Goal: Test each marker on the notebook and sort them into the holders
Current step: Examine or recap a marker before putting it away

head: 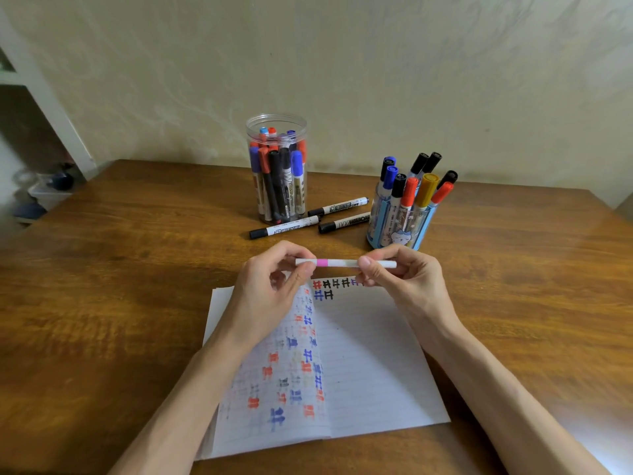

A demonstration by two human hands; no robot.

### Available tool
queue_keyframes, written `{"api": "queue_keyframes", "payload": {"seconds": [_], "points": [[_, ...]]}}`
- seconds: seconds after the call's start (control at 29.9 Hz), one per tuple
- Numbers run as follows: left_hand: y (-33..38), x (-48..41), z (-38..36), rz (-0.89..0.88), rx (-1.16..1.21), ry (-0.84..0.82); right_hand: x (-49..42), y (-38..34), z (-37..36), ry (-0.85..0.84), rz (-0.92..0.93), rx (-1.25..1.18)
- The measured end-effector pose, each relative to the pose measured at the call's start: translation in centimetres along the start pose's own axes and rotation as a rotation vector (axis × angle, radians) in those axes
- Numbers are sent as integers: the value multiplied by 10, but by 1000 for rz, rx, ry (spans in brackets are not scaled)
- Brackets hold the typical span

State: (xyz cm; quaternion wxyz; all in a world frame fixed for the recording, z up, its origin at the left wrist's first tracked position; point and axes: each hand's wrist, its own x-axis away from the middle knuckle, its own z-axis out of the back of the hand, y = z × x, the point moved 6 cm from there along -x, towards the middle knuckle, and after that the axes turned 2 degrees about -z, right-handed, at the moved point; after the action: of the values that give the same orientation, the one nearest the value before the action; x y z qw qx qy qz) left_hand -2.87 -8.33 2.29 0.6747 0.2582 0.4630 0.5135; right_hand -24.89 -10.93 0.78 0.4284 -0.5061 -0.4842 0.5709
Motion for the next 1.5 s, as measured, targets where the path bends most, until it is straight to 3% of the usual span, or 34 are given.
{"api": "queue_keyframes", "payload": {"seconds": [0.17, 0.37, 0.5, 0.8, 1.0, 1.27, 1.5], "points": [[9, -1, 6, 48, 290, 46, 4, 4, -17, -153, 63, 154], [21, 7, 32, 68, 387, 205, 13, 2, -47, -345, 165, 572], [22, 37, 78, 119, 421, 299, 24, -6, -72, -440, 240, 716], [6, 172, 203, 144, 263, 481, 55, -26, -171, -715, 386, 793], [-16, 258, 238, 253, 211, 590, 82, -32, -264, -853, 561, 694], [-38, 302, 237, 336, 265, 630, 94, -37, -311, -900, 644, 617], [-21, 243, 220, 277, 287, 532, 67, -58, -258, -692, 613, 616]]}}
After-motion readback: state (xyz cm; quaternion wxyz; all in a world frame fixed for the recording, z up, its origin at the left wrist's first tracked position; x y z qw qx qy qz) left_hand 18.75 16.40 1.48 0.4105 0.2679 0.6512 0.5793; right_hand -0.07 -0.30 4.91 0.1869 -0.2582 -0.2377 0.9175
